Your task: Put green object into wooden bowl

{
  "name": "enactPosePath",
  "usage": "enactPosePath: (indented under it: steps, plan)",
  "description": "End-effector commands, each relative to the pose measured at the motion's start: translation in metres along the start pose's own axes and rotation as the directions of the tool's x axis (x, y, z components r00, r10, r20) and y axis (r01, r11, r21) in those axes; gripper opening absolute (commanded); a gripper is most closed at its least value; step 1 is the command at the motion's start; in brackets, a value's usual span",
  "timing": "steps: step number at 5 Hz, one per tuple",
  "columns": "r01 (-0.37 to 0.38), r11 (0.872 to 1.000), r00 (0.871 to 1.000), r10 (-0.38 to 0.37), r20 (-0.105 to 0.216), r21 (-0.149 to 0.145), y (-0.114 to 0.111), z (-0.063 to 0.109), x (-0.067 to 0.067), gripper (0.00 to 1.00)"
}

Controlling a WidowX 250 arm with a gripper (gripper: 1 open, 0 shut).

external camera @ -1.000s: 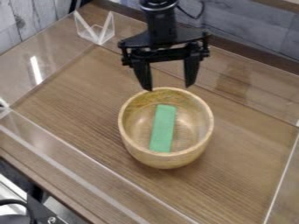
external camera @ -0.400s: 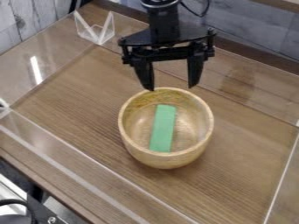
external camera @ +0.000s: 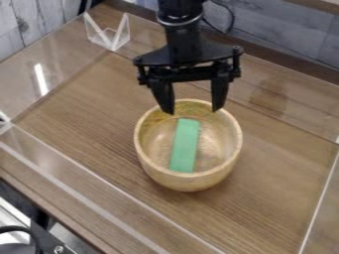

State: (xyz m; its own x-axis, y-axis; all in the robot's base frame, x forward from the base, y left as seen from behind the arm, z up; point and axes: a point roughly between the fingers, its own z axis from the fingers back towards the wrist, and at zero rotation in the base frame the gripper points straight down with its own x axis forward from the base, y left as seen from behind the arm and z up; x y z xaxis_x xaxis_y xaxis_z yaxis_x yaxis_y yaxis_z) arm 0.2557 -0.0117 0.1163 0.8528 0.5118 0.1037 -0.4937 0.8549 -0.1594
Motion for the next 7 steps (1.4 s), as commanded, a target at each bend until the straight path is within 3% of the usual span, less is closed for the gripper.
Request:
enactPosePath:
  steps: [1, 2, 3, 5, 7]
  plan:
    - [0.052, 0.998, 0.998, -0.052, 0.022, -0.019, -0.003, 0.004, 0.005, 1.0]
    - [0.068, 0.998, 0.997, -0.067, 0.024, -0.019, -0.003, -0.001, 0.01, 0.0]
    - [0.083, 0.996, 0.996, -0.083, 0.031, -0.024, -0.003, 0.0, 0.015, 1.0]
    - [0.04, 0.999, 0.998, -0.039, 0.051, -0.016, -0.014, 0.024, 0.017, 1.0]
    - [0.025, 1.0, 0.998, -0.024, 0.058, -0.009, -0.016, 0.005, 0.016, 1.0]
